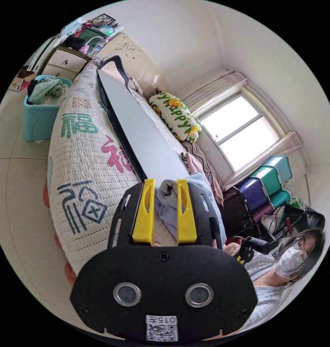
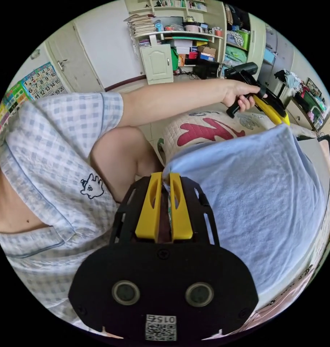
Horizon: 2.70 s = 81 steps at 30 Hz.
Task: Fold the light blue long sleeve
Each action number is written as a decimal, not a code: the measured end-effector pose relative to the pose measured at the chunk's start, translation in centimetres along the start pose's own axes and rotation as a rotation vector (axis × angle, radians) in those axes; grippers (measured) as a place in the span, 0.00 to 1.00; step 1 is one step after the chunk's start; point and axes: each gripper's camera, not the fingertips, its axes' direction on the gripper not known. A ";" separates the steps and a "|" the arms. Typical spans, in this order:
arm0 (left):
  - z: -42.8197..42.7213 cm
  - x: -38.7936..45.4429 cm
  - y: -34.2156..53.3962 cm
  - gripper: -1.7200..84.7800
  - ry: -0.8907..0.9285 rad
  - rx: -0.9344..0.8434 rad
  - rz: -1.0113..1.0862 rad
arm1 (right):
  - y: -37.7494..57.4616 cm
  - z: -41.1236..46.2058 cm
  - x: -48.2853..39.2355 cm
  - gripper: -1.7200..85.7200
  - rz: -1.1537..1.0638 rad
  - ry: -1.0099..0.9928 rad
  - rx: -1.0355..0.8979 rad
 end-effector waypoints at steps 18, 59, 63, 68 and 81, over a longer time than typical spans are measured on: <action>4.5 2.4 -0.7 0.15 0.044 -0.091 0.020 | 9.5 -9.8 30.1 0.18 0.731 0.138 0.316; 5.0 3.6 0.4 0.11 0.012 -0.067 -0.008 | -0.2 8.5 -3.6 0.01 -0.149 0.291 -0.078; 4.8 4.3 0.3 0.09 -0.005 -0.046 0.023 | -0.9 8.5 -3.4 0.01 -0.099 -0.156 -0.003; 4.8 4.8 0.4 0.09 -0.021 -0.047 0.030 | -0.9 9.0 -6.7 0.02 -0.164 0.176 -0.045; 5.2 3.4 1.0 0.09 0.066 -0.037 -0.030 | 0.6 11.4 -10.5 0.13 -0.232 0.565 -0.132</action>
